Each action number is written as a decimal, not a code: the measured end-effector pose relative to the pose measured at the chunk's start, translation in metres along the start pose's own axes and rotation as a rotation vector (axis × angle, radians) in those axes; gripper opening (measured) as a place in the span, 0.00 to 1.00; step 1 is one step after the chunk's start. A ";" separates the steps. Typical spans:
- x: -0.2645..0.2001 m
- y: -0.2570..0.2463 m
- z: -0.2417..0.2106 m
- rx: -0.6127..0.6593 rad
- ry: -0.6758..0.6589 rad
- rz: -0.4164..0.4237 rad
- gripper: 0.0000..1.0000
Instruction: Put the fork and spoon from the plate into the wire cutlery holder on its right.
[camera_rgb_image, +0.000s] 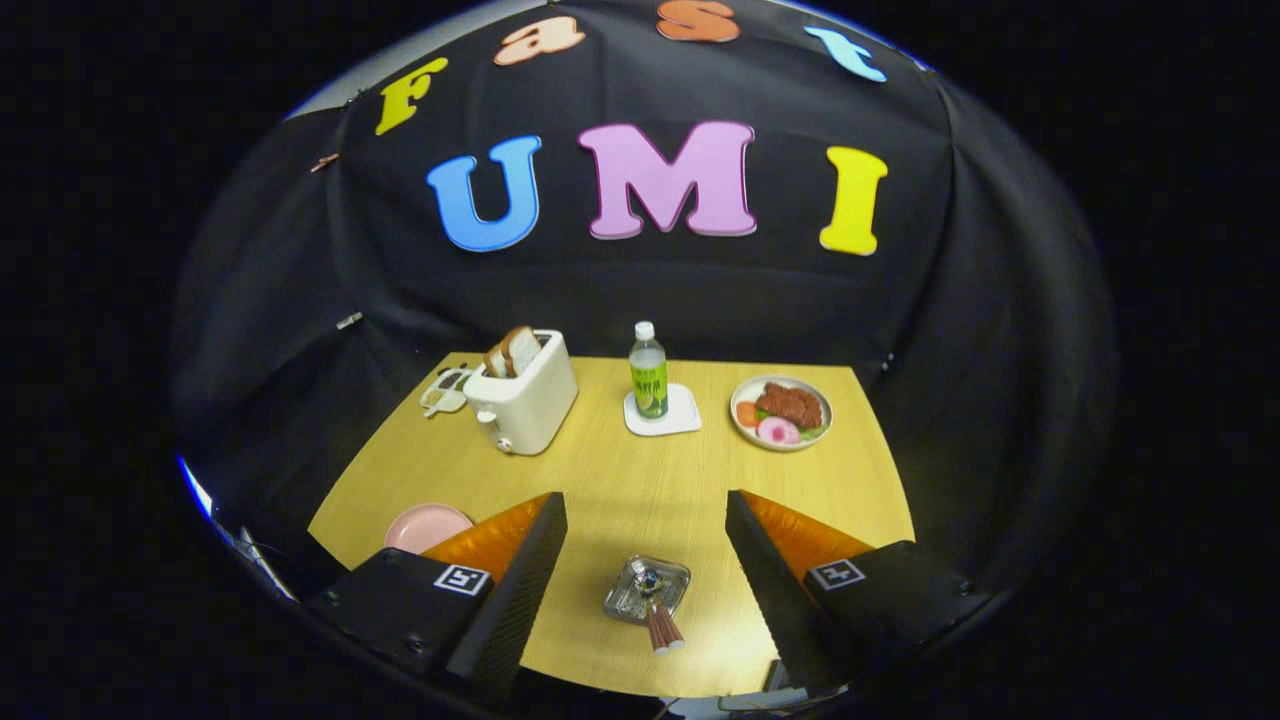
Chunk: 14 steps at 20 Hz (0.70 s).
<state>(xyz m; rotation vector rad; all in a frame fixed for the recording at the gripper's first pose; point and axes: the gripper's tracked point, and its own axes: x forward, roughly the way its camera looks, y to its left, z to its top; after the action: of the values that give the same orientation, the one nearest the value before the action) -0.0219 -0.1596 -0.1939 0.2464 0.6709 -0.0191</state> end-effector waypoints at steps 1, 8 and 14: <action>-0.007 0.000 0.012 -0.017 -0.042 -0.002 0.99; -0.044 0.013 0.051 -0.039 -0.217 0.055 0.99; -0.050 0.012 0.052 -0.073 -0.260 0.103 0.99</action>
<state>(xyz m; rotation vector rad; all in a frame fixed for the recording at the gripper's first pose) -0.0282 -0.1630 -0.1206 0.2035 0.3990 0.0706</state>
